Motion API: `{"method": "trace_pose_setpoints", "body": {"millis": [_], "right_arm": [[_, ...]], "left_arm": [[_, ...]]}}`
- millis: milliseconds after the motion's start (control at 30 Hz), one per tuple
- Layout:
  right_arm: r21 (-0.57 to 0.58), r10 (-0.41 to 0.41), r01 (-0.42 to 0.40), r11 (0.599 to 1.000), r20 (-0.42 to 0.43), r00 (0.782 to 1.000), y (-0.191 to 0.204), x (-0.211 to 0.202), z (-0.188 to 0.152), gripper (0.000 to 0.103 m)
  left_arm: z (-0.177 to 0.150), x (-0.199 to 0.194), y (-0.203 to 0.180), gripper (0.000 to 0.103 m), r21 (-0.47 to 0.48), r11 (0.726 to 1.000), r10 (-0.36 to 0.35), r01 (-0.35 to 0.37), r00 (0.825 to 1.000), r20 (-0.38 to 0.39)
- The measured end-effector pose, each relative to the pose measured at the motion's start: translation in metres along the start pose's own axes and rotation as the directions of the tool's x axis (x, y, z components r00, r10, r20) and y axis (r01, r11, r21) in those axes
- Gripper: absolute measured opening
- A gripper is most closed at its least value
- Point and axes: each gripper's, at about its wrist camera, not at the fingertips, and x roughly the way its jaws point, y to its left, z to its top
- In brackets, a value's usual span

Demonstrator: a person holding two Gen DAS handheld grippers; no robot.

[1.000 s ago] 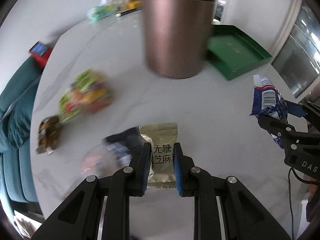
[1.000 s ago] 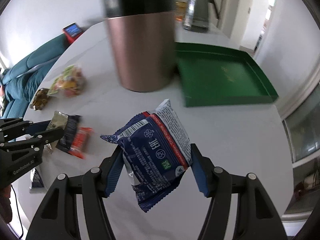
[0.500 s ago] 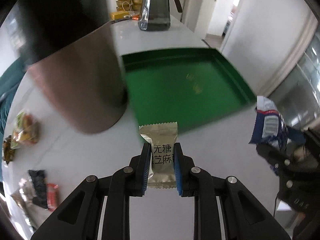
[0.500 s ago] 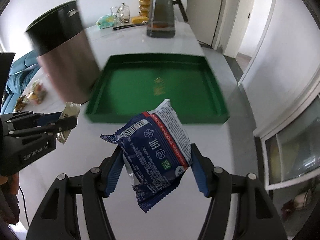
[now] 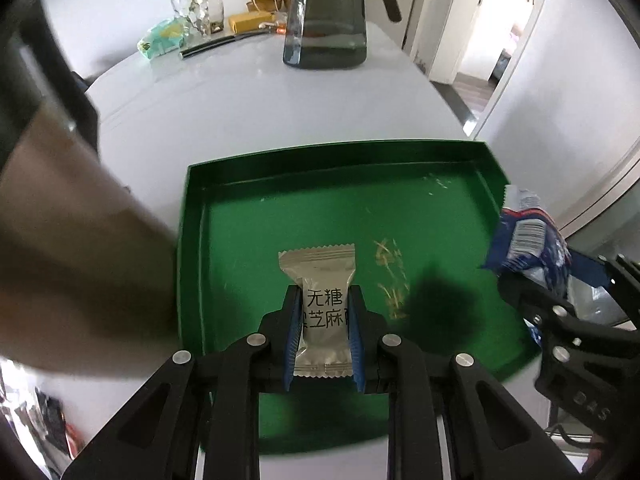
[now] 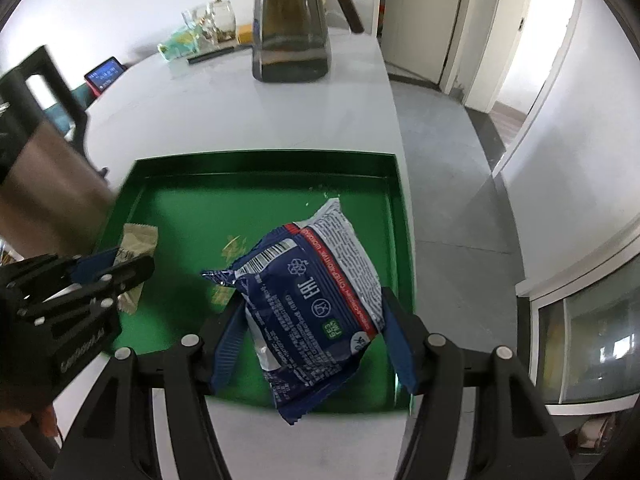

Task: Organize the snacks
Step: 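Carry both held packets over the green tray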

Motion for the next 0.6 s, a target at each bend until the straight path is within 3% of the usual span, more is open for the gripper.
{"method": "trace_pose_setpoints", "body": {"millis": [300, 600], "right_arm": [[0.005, 0.013, -0.012, 1.000, -0.065, 0.998, -0.003, 0.050, 0.012, 0.093], [-0.033, -0.043, 0.041, 0.999, -0.067, 0.997, 0.007, 0.054, 0.008, 0.097]], "left_arm": [[0.015, 0.048, 0.007, 0.019, -0.006, 0.998, 0.055, -0.055, 0.997, -0.046], [0.017, 0.045, 0.007, 0.021, -0.027, 0.998, 0.057, -0.058, 0.998, -0.011]]}}
